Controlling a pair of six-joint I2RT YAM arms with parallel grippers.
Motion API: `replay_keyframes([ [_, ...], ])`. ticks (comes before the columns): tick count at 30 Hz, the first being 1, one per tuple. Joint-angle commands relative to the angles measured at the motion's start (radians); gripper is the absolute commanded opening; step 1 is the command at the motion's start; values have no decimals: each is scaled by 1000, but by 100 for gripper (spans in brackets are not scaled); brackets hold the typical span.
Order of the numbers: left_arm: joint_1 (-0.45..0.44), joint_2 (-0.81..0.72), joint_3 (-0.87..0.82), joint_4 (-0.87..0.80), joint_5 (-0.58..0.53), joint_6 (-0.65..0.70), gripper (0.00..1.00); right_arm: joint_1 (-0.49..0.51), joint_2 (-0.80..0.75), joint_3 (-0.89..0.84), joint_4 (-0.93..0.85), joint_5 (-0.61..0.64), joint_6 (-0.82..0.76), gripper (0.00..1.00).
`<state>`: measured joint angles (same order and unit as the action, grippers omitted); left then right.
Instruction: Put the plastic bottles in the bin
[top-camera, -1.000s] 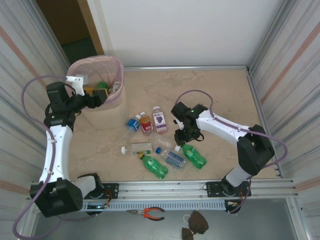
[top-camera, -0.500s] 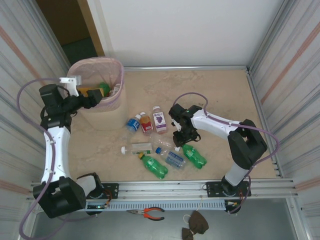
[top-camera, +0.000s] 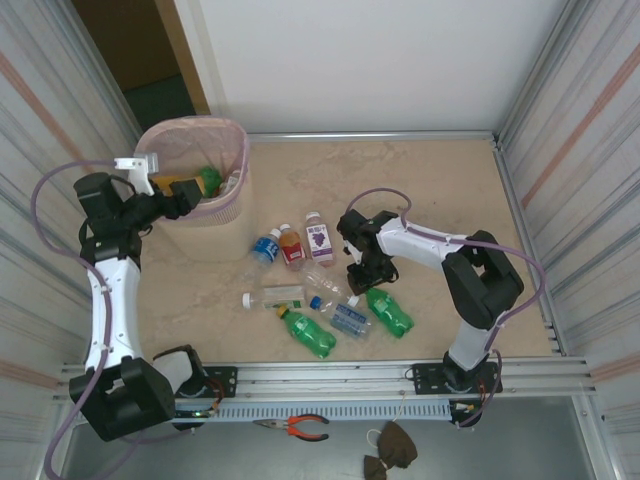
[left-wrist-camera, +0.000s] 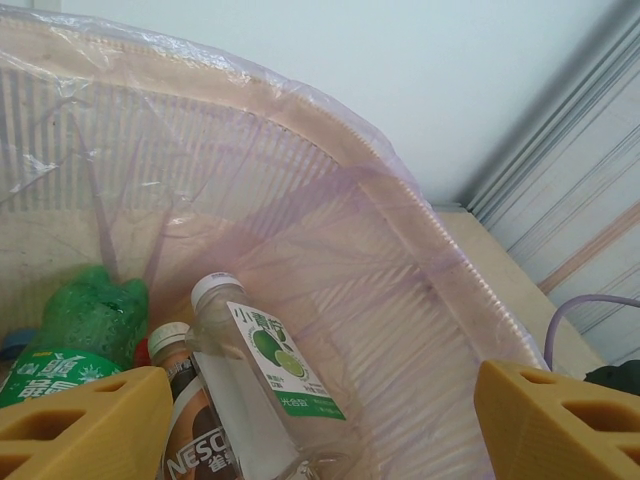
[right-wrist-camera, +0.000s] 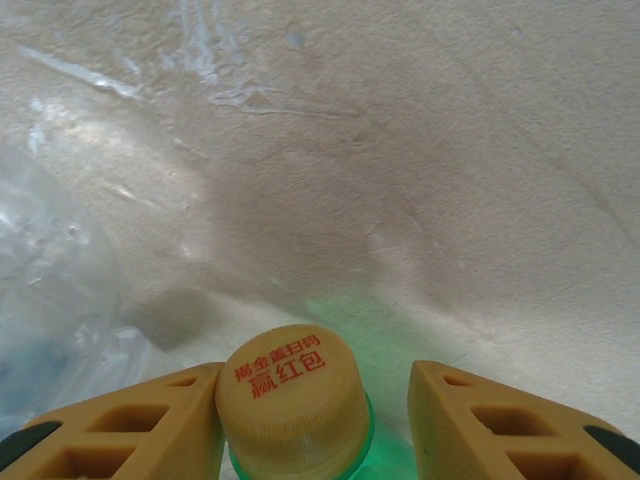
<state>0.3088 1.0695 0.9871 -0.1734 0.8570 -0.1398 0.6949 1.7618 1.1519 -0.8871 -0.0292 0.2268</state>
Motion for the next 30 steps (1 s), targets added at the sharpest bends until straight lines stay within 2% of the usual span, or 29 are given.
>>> replay_keyframes([
  [1,6,-18,-17,-16,34,-26,80,-21,13,17,-26,51,-6,47],
  [11,9,-21,-20,-15,36,-28,80,-48,46,35,-25,29,-13,47],
  [19,11,-26,-21,-14,30,-25,80,-52,43,39,-27,54,-19,39],
  [30,10,-61,7,-10,29,-10,80,-69,-110,52,-58,123,-18,31],
])
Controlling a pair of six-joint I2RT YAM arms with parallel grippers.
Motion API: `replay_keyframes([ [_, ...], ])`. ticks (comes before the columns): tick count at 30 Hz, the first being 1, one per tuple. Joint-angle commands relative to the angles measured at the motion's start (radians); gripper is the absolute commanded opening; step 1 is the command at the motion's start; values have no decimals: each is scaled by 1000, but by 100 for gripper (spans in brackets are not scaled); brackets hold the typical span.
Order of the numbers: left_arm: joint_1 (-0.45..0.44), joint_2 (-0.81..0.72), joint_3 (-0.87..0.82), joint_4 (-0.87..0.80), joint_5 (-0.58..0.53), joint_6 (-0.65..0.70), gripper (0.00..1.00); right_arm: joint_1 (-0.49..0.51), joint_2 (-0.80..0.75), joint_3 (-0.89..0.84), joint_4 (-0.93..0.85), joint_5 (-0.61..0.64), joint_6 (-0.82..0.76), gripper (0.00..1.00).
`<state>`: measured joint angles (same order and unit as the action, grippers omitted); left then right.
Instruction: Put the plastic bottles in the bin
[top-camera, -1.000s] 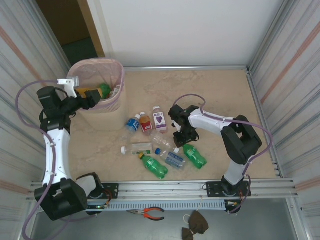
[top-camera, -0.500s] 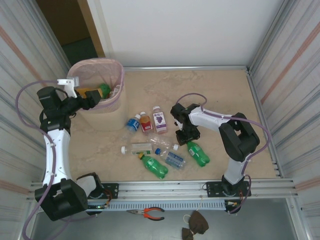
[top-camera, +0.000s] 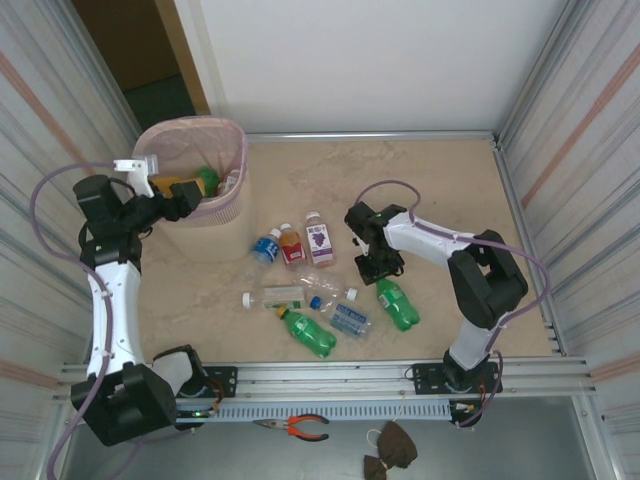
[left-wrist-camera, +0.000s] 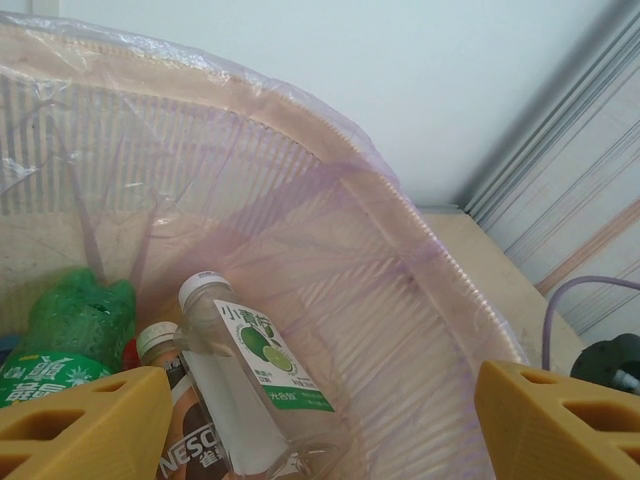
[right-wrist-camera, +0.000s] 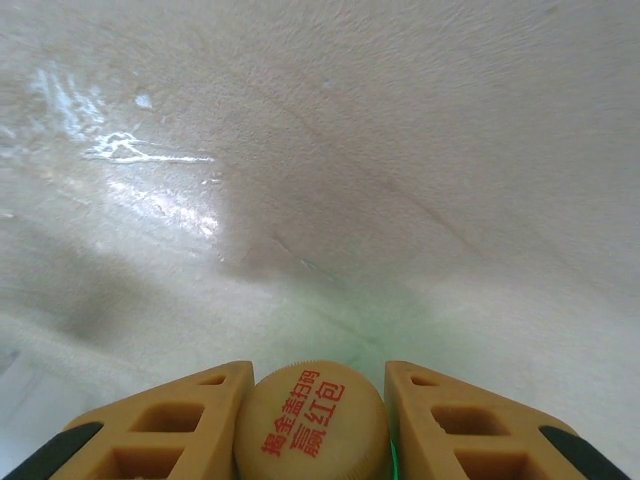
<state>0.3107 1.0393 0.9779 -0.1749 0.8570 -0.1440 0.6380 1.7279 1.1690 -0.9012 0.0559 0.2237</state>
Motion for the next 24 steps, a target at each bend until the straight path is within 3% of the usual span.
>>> replay_keyframes([
  [1,8,-39,23,-8,33,-11,80,-15,-100,38,-47,40,-13,31],
  [6,-9,-78,47,1,31,-27,80,-21,-224,79,-45,25,3,30],
  [9,-65,-94,71,-9,13,-22,80,-17,-305,101,-11,-7,17,30],
  [16,-305,-93,117,3,-83,6,80,-13,-493,138,130,-91,44,30],
  [24,-648,-39,139,93,-193,62,80,-3,-654,108,443,-213,66,30],
])
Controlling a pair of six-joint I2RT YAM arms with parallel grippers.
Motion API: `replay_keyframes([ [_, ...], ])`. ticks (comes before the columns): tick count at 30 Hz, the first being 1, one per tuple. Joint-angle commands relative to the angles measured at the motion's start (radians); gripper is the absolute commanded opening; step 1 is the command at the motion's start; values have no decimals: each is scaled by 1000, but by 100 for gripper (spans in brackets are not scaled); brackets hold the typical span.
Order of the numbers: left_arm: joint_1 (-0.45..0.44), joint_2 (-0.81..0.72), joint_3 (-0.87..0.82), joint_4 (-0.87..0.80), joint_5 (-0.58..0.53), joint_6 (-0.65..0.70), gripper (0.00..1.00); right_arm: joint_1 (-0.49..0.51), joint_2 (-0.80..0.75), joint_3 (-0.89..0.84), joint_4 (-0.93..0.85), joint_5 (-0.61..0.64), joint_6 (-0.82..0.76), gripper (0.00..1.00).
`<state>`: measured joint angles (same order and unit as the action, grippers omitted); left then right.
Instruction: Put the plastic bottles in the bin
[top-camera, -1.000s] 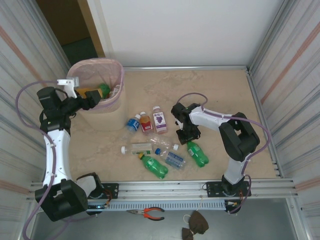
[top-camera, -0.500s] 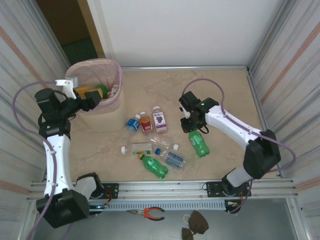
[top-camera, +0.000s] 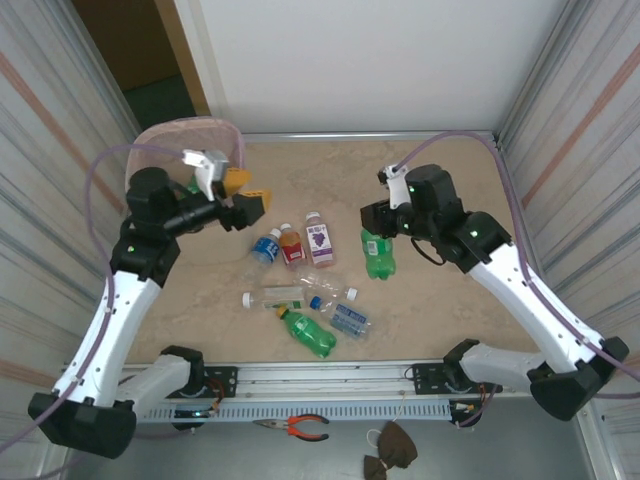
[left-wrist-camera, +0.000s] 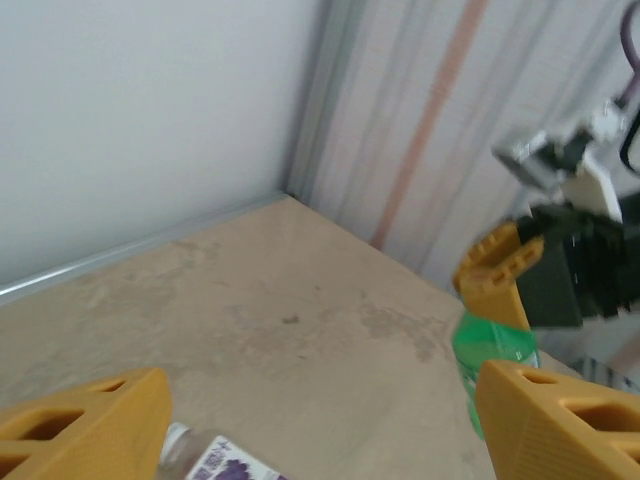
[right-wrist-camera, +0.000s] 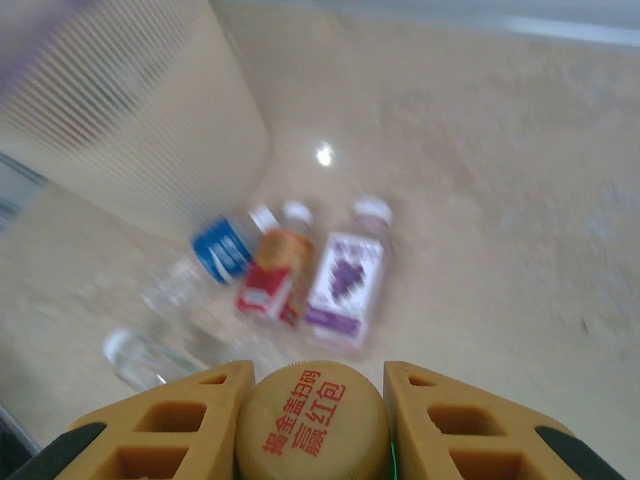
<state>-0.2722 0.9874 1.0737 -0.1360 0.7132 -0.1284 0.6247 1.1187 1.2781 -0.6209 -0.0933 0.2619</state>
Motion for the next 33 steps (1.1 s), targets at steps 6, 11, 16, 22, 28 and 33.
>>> replay_keyframes([
  [6,-280,75,134,4,-83,150,83,37,-103,-18,382,-160,22,29],
  [11,-384,122,196,-55,-45,212,88,78,-123,-47,509,-229,-45,30],
  [16,-401,122,227,-101,-12,249,90,95,-124,-28,534,-386,-130,29],
  [22,-439,130,250,-136,15,317,91,106,-123,19,513,-409,-148,27],
  [28,-510,172,254,-111,-27,350,90,133,-160,19,551,-396,-129,28],
  [33,-546,178,242,-98,-65,371,84,167,-189,9,565,-363,-120,28],
])
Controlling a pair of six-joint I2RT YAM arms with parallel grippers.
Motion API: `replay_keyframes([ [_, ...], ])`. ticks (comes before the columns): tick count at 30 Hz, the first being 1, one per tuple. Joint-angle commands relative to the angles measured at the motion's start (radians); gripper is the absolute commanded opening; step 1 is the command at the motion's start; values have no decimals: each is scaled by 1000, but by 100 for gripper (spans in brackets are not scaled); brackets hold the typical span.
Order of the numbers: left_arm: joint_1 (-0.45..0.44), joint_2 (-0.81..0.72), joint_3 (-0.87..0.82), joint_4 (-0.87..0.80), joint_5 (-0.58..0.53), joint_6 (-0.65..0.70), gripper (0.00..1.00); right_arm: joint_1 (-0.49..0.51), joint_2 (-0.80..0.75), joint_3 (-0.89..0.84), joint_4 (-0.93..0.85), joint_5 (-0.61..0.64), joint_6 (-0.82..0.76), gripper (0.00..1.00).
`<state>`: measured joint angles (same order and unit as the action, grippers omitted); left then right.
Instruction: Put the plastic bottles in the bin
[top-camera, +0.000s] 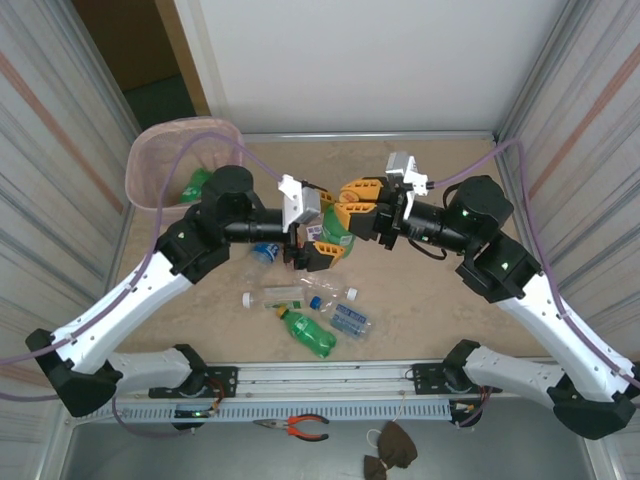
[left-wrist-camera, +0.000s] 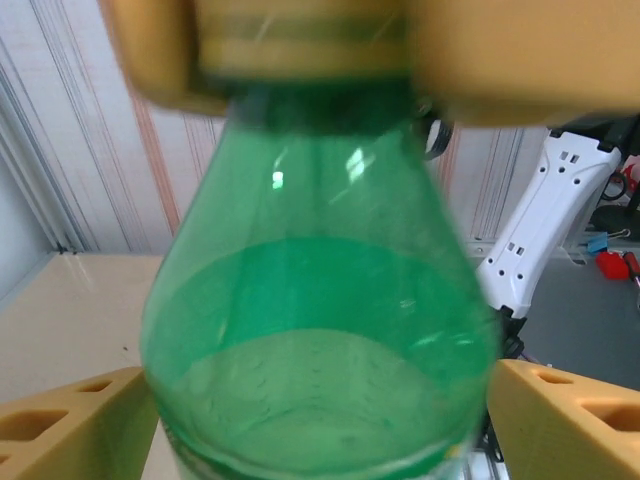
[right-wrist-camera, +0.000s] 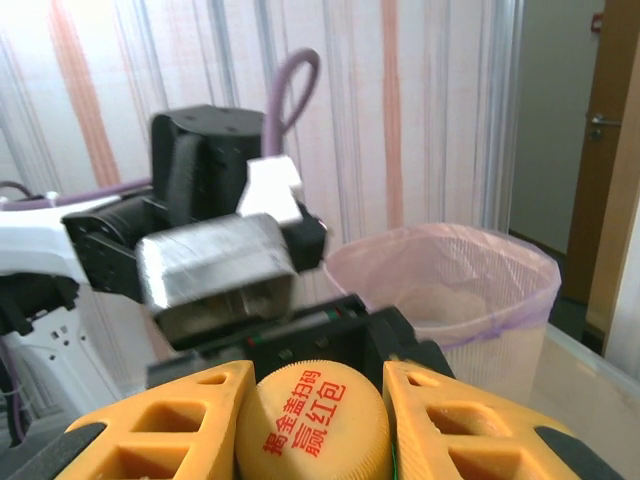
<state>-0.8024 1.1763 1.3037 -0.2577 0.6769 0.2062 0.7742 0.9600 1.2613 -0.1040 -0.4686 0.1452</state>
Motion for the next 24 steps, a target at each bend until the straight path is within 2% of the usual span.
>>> replay_keyframes([
  [1,-23,-13,7,24,-37,40,83,22,-37,22,50,27,-3,27],
  [11,-51,-35,-22,52,-51,46,61,36,-81,-6,33,80,8,27],
  [18,-55,-33,-23,59,-60,43,55,39,-75,-23,44,88,11,31],
  [20,-55,-35,-25,58,-74,43,55,40,-75,-20,35,95,4,41],
  [23,-54,-43,-27,50,-120,48,55,40,-82,-13,3,124,-8,66],
  [24,-54,-46,-26,43,-142,49,55,39,-87,-13,-5,136,-12,71],
])
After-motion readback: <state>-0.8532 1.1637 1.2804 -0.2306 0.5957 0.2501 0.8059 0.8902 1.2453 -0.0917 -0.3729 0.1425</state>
